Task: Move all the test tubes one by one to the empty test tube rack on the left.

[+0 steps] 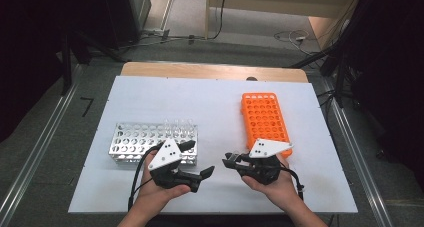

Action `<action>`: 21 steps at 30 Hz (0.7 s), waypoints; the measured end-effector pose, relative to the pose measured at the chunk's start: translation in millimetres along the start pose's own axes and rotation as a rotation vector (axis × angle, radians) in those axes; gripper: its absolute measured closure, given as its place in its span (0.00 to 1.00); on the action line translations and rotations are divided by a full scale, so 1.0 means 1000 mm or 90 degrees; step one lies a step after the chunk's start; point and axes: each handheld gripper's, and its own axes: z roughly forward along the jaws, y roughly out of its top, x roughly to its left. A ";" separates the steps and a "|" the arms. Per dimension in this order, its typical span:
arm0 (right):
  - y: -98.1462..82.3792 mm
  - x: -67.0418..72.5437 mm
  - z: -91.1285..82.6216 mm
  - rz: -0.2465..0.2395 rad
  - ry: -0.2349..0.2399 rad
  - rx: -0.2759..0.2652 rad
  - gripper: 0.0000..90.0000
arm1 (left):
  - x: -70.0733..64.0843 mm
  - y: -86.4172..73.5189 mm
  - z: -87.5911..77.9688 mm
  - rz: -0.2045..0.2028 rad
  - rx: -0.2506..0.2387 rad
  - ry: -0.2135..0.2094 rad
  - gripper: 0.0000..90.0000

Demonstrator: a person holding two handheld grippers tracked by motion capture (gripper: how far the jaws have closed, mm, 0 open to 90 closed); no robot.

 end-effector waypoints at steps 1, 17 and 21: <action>0.000 0.002 0.001 -0.004 0.003 0.001 0.81 | -0.001 0.001 0.000 -0.002 -0.004 -0.008 0.15; 0.003 0.024 0.020 -0.037 0.040 0.024 0.81 | -0.023 0.006 0.016 0.025 0.004 -0.064 0.63; 0.005 0.027 0.021 -0.040 0.046 0.025 0.81 | -0.024 0.006 0.017 0.027 0.006 -0.068 0.70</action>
